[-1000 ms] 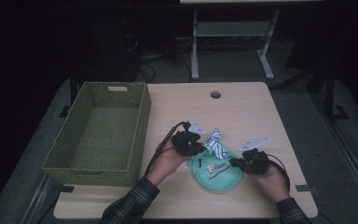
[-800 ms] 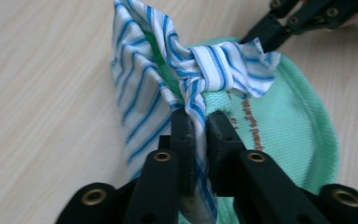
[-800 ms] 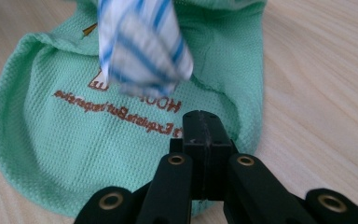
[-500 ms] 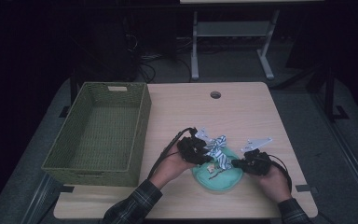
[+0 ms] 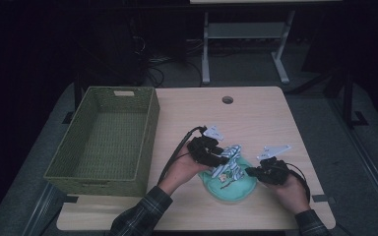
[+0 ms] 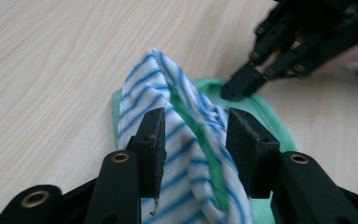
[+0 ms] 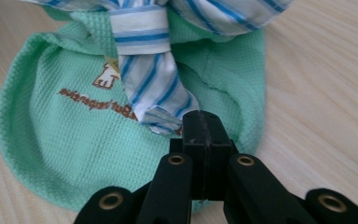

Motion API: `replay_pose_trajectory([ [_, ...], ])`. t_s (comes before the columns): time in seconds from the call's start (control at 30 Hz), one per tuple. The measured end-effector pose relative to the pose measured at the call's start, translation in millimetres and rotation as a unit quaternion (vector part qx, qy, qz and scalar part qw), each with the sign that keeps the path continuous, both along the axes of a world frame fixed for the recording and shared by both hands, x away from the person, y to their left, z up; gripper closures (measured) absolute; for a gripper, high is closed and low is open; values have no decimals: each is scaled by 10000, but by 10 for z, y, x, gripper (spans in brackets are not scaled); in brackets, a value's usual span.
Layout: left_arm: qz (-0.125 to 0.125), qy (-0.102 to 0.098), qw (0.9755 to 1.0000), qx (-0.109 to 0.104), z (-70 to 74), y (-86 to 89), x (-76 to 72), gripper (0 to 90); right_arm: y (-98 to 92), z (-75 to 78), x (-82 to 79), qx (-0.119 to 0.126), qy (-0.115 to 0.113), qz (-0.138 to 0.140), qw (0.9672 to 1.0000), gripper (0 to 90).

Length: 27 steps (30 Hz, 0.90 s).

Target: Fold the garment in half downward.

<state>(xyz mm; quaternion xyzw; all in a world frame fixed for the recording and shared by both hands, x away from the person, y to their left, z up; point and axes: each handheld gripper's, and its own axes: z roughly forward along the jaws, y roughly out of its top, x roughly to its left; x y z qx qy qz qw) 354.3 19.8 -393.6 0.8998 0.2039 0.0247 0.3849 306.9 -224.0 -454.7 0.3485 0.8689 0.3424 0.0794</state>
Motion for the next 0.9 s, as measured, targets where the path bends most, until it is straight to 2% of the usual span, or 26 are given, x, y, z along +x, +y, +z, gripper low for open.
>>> replay_pose_trajectory([
  [0.13, 48, 24, 9999, 131, -84, -63, 79, 577, 32, -9, -11, -18, 3, 40, 10000, 897],
  [0.37, 97, 240, 9994, 246, -218, -132, 105, 586, 53, -22, -27, 10, 46, 62, 10000, 897],
  [0.43, 102, 312, 9992, 235, -249, -133, 109, 650, 55, -24, -24, -24, 34, 113, 9999, 897],
  [0.53, 54, 352, 9990, 255, -266, -130, 108, 796, 65, -28, -24, -22, 49, 148, 9999, 897],
  [0.6, 56, 370, 9990, 245, -257, -128, 99, 876, 71, -29, -26, -5, 47, 159, 9999, 897],
  [0.63, 23, 362, 9989, 282, -244, -119, 101, 882, 72, -27, -27, 1, 48, 159, 9999, 897],
  [0.77, 58, 334, 9993, 186, -171, -76, 91, 891, 83, -24, -34, 72, 45, 183, 9998, 897],
  [0.9, 79, 279, 9996, -16, -37, -3, 80, 891, 106, -19, -39, 120, 51, 234, 9996, 897],
])
